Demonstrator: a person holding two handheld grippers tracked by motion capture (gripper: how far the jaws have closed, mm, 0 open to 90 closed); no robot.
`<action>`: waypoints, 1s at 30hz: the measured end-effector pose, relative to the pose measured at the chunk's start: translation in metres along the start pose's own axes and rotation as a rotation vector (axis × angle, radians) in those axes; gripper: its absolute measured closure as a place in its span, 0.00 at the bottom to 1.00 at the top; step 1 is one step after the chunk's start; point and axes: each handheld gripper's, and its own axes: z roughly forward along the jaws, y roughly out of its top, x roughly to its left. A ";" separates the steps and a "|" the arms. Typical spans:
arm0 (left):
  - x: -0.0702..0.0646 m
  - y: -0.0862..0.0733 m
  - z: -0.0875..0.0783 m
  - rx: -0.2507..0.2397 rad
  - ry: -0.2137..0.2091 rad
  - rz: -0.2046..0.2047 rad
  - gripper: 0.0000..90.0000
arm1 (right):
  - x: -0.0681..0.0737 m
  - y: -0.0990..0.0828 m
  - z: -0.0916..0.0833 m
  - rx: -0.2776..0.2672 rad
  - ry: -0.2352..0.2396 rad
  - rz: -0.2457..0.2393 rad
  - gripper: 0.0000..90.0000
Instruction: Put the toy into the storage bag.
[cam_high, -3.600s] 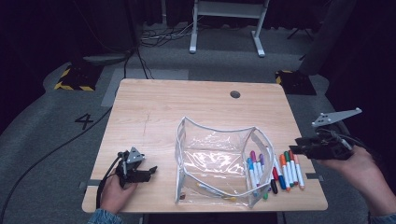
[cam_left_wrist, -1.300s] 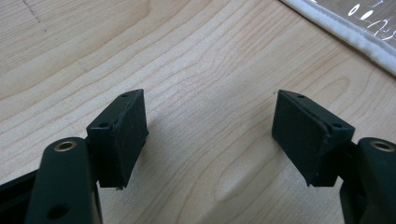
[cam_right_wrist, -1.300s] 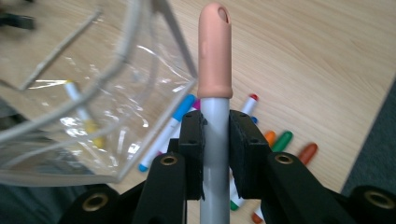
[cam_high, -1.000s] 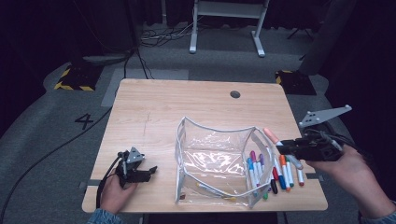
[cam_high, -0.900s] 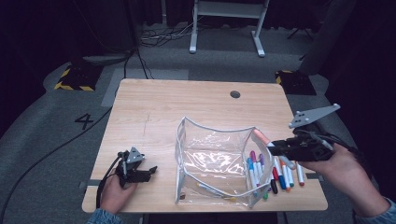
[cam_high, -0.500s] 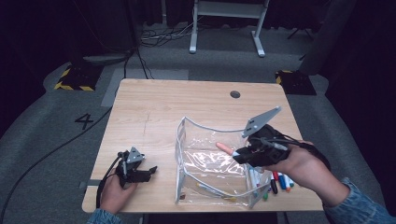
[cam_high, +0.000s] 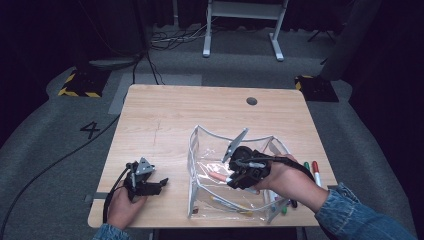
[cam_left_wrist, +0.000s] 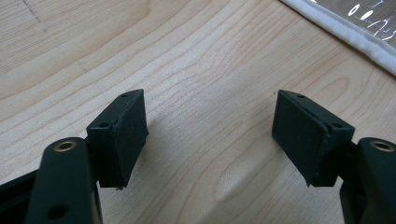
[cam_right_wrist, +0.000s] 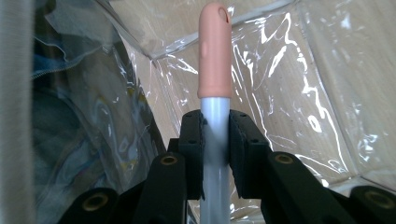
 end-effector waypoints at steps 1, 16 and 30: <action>0.000 0.000 0.000 0.001 -0.002 0.001 0.29 | 0.000 0.001 0.005 0.011 0.002 -0.009 0.85; 0.000 0.000 0.000 0.000 -0.001 -0.002 0.29 | -0.007 0.011 0.055 0.133 0.046 0.004 0.85; -0.001 0.000 0.000 0.001 0.003 0.000 0.29 | -0.005 0.013 0.079 0.243 0.119 0.027 0.85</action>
